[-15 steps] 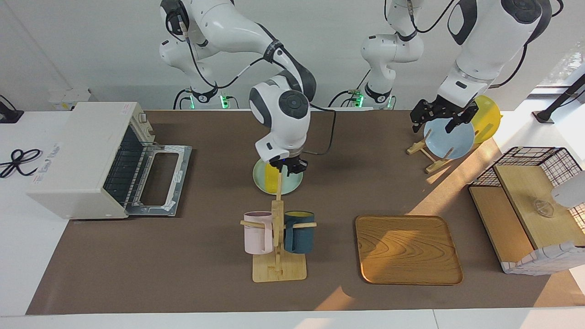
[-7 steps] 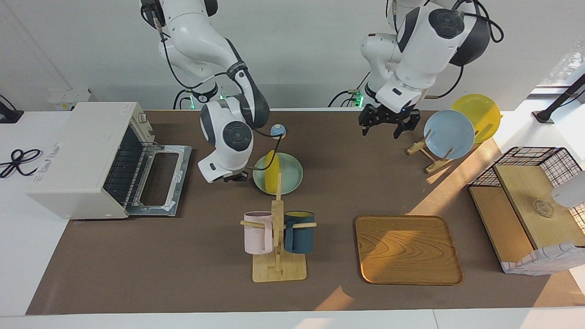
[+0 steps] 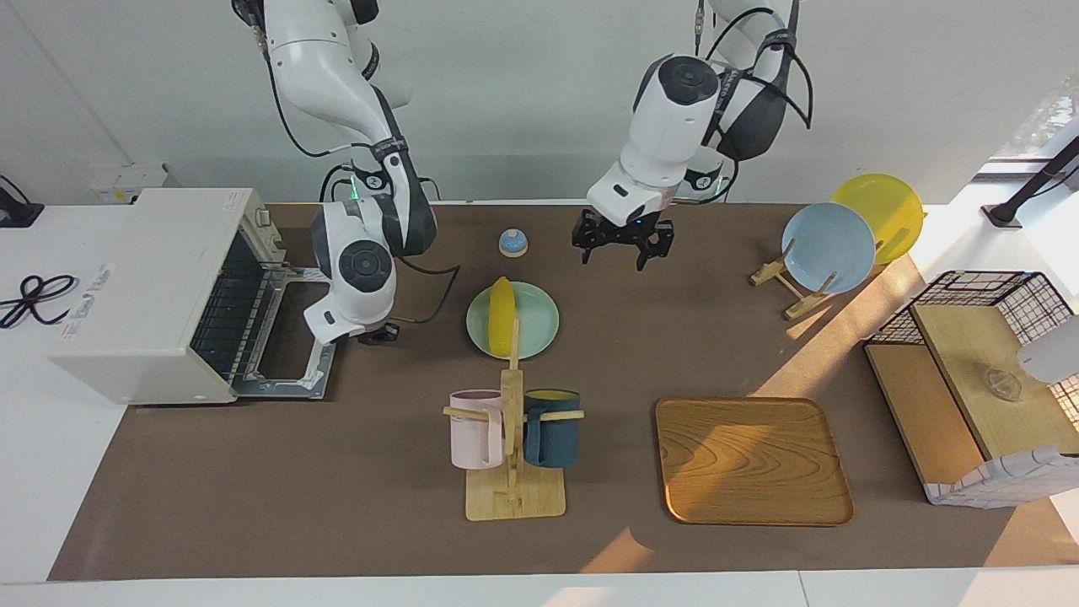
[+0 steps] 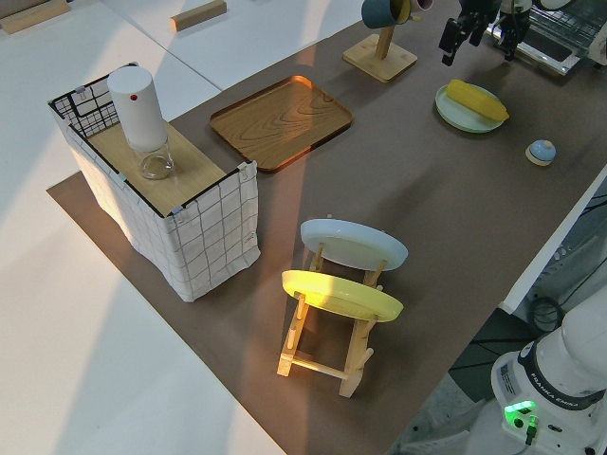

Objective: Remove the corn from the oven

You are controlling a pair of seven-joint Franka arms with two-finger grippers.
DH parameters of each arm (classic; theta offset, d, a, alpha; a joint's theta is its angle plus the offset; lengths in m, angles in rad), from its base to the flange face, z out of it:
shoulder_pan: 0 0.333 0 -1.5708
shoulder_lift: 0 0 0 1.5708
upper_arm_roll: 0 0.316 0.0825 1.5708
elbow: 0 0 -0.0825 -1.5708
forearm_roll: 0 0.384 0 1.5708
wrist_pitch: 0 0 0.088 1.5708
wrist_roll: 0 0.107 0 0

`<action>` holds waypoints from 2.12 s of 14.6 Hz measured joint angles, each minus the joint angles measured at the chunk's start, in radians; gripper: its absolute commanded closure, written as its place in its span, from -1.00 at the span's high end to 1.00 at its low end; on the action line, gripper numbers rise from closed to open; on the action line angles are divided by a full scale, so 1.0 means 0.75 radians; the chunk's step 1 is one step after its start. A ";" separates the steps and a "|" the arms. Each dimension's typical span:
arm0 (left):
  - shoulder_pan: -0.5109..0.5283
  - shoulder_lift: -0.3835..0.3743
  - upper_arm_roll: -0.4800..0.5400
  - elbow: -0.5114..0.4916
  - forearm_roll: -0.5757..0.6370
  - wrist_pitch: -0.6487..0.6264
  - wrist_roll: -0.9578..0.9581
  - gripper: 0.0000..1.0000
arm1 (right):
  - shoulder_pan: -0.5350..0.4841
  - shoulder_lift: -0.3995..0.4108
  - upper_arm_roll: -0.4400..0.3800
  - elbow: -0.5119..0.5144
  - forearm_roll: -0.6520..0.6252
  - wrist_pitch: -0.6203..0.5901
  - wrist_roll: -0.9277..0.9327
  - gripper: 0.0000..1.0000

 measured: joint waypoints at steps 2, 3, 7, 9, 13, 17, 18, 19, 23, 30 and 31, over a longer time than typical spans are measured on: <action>-0.071 0.060 0.000 -0.002 0.000 0.081 -0.049 1.00 | -0.033 -0.006 0.000 -0.012 -0.024 0.004 -0.078 -1.00; -0.099 0.090 0.000 -0.004 0.000 0.120 -0.061 1.00 | -0.043 -0.008 0.000 -0.012 -0.026 0.003 -0.099 -1.00; -0.227 0.251 0.001 -0.011 0.000 0.334 -0.133 1.00 | -0.049 -0.016 0.005 -0.005 -0.040 -0.026 -0.146 -1.00; -0.279 0.347 0.002 0.002 0.000 0.437 -0.160 1.00 | -0.050 -0.026 0.015 0.036 -0.039 -0.105 -0.222 -1.00; -0.301 0.477 0.007 0.079 0.000 0.499 -0.169 1.00 | -0.116 -0.171 0.032 0.101 -0.002 -0.283 -0.460 -1.00; -0.301 0.483 0.013 0.072 0.014 0.541 -0.169 1.00 | -0.263 -0.305 0.034 0.128 0.017 -0.355 -0.656 -1.00; -0.301 0.484 0.013 0.064 0.014 0.553 -0.169 1.00 | -0.294 -0.315 0.032 0.139 0.018 -0.365 -0.684 -1.00; -0.301 0.485 0.013 0.058 0.014 0.562 -0.169 1.00 | -0.319 -0.320 0.030 0.149 0.018 -0.373 -0.705 -1.00; -0.301 0.487 0.013 0.053 0.015 0.565 -0.169 1.00 | -0.356 -0.332 0.021 0.169 0.025 -0.448 -0.746 -0.66; -0.312 0.488 0.011 0.019 0.034 0.565 -0.169 0.77 | -0.353 -0.511 0.026 0.273 0.238 -0.699 -0.746 1.00; -0.316 0.488 0.011 0.019 0.034 0.566 -0.169 0.39 | -0.353 -0.529 0.027 0.286 0.256 -0.699 -0.746 1.00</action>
